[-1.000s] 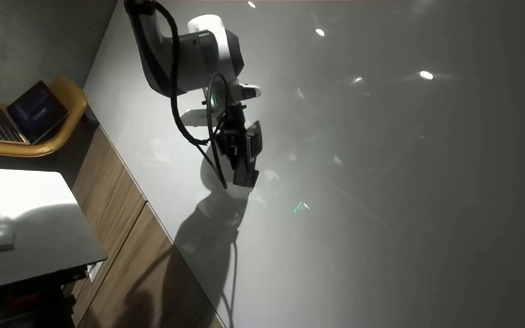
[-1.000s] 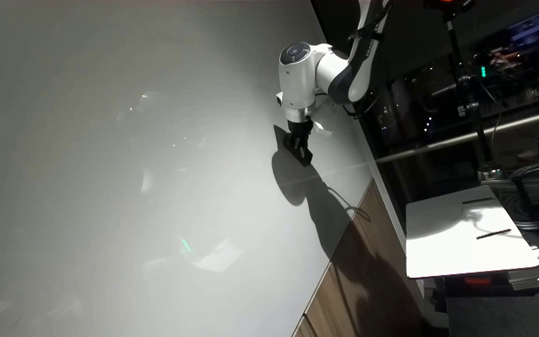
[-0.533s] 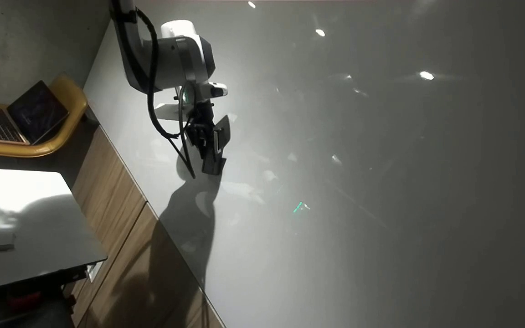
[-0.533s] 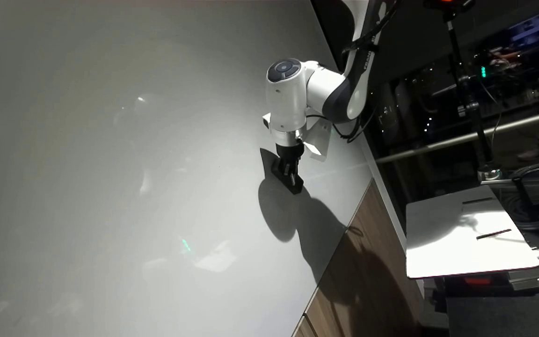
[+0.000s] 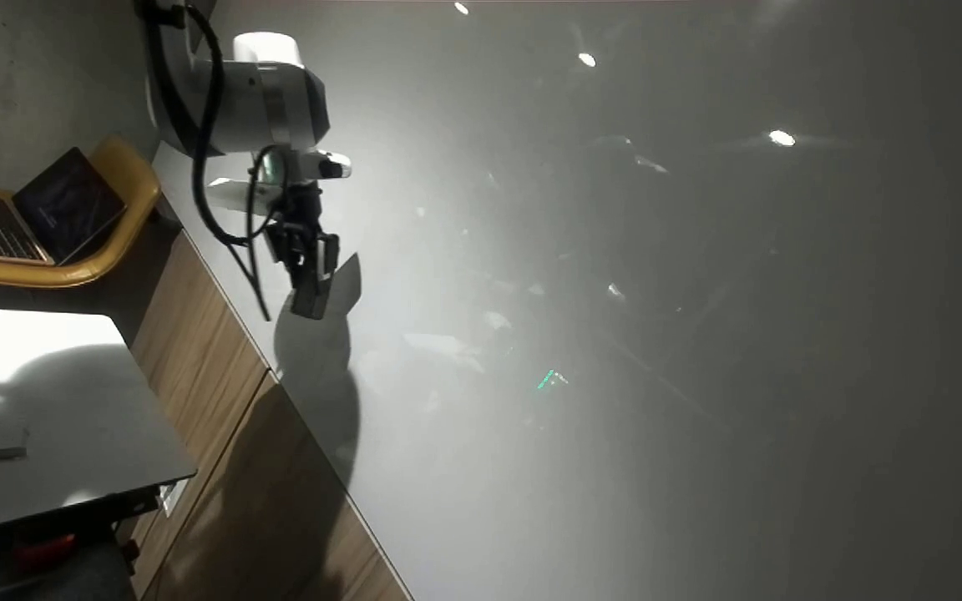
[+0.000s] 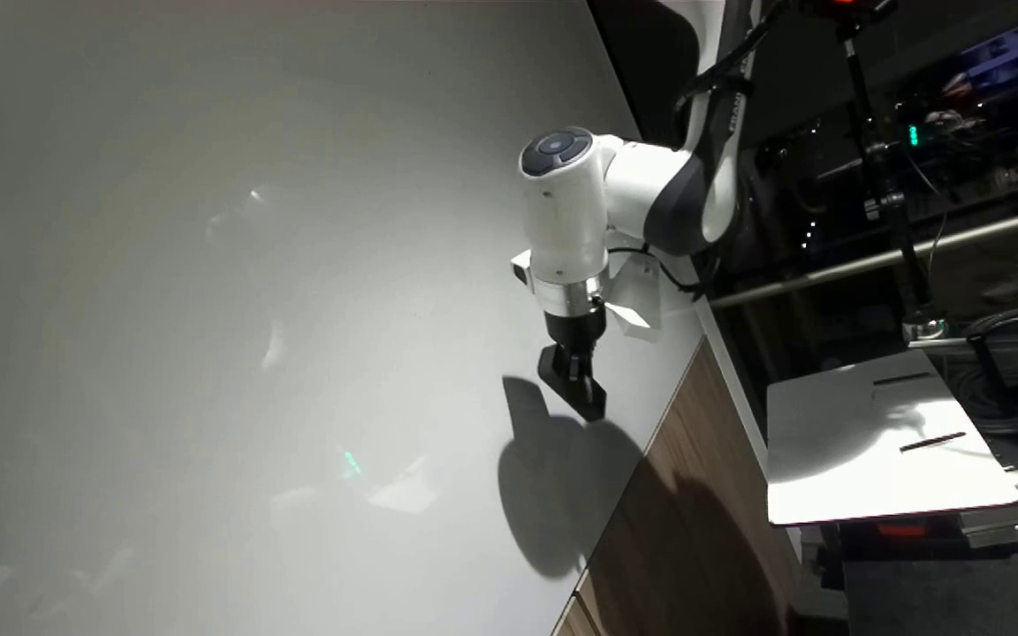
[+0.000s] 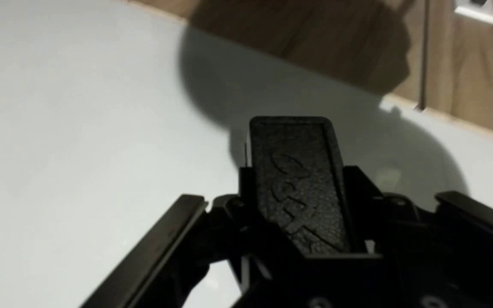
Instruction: Use the black eraser to wipe the whiteboard.
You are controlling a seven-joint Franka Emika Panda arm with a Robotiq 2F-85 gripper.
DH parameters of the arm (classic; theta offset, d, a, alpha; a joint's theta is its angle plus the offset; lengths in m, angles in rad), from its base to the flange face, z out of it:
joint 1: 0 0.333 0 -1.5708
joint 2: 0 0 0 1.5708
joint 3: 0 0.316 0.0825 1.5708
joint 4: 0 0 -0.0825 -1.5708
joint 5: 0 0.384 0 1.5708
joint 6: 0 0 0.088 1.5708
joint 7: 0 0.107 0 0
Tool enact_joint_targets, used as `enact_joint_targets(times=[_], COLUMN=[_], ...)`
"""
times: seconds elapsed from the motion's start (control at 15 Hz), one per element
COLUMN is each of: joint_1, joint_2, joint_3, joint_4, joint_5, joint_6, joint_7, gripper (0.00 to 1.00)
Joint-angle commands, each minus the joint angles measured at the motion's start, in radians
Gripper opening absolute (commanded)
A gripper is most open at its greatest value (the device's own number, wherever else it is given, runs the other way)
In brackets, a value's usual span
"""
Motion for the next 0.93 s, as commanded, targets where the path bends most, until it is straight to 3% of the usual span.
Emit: enact_joint_targets(times=[0.0, 0.27, 0.47, 0.6, 0.87], joint_1=[0.031, 0.045, 0.024, 0.003, -0.032], joint_2=[-0.114, -0.265, -0.360, -0.377, -0.310], joint_3=[0.079, 0.125, 0.110, 0.098, 0.069], joint_4=[-0.201, -0.259, -0.215, -0.194, -0.205], joint_5=[0.260, 0.590, 0.739, 0.791, 0.875], joint_6=[-0.122, -0.393, -0.592, -0.658, -0.650], joint_7=[-0.121, -0.319, -0.489, -0.569, -0.691], gripper=[0.29, 0.29, 0.29, 0.29, 0.29])
